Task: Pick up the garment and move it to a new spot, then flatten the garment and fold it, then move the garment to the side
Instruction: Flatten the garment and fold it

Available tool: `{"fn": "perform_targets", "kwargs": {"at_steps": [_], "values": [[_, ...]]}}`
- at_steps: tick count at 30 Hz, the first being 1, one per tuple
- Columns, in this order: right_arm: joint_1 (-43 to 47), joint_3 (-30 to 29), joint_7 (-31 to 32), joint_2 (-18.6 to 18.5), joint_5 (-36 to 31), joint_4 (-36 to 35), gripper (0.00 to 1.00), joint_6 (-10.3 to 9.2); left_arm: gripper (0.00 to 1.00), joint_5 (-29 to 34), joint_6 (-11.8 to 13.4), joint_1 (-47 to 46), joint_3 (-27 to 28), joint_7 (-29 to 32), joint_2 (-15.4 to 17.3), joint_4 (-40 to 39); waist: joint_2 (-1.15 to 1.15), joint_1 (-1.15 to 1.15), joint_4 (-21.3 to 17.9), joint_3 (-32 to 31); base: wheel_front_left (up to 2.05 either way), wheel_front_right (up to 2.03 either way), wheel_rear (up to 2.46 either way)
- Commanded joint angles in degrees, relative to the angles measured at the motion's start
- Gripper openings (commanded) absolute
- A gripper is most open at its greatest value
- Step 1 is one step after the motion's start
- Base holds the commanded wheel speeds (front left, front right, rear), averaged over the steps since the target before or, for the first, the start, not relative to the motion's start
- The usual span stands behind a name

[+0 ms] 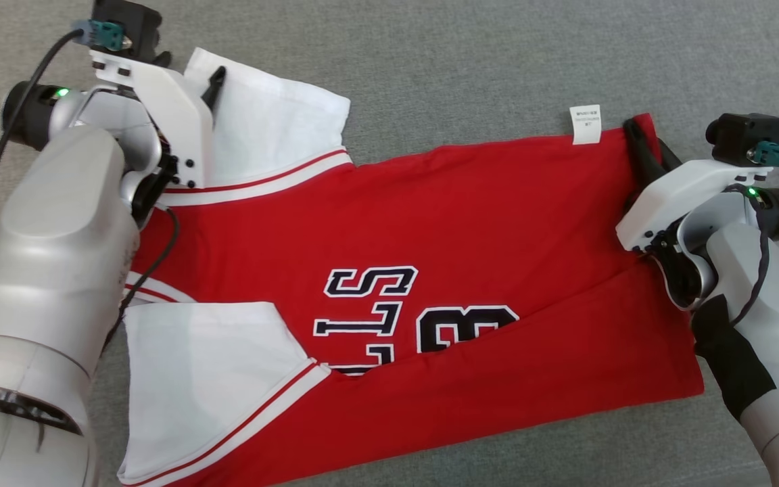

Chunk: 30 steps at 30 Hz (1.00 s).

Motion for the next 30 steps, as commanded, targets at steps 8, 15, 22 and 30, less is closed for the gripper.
{"fn": "perform_targets", "kwargs": {"at_steps": [8,15,22,30], "values": [[1.12,4.03,0.24,-0.09,3.54,-0.18,0.0,-0.03,0.5,-0.79,0.09,-2.45,-0.16,-0.59,0.18,3.58,0.0,0.0,-1.83,1.69,0.0,0.0,0.0],[0.91,5.63,-1.33,-1.45,6.5,-0.76,0.0,-0.09,0.0,0.01,0.74,-2.1,-0.98,-7.41,-0.74,3.88,0.0,0.0,-0.63,1.05,0.0,0.0,0.0],[1.88,6.23,-3.46,-2.53,8.53,0.85,0.0,-0.02,0.0,-0.27,0.41,0.35,-1.74,-16.56,-2.13,2.79,0.0,0.0,1.91,-3.3,0.0,0.0,0.0],[4.75,6.28,-4.94,-3.71,10.3,4.02,0.0,-0.02,0.0,-1.55,0.05,7.95,-2.33,-20.85,-3.07,-0.81,0.0,0.0,5.03,-10.48,0.0,0.0,0.0]]}}
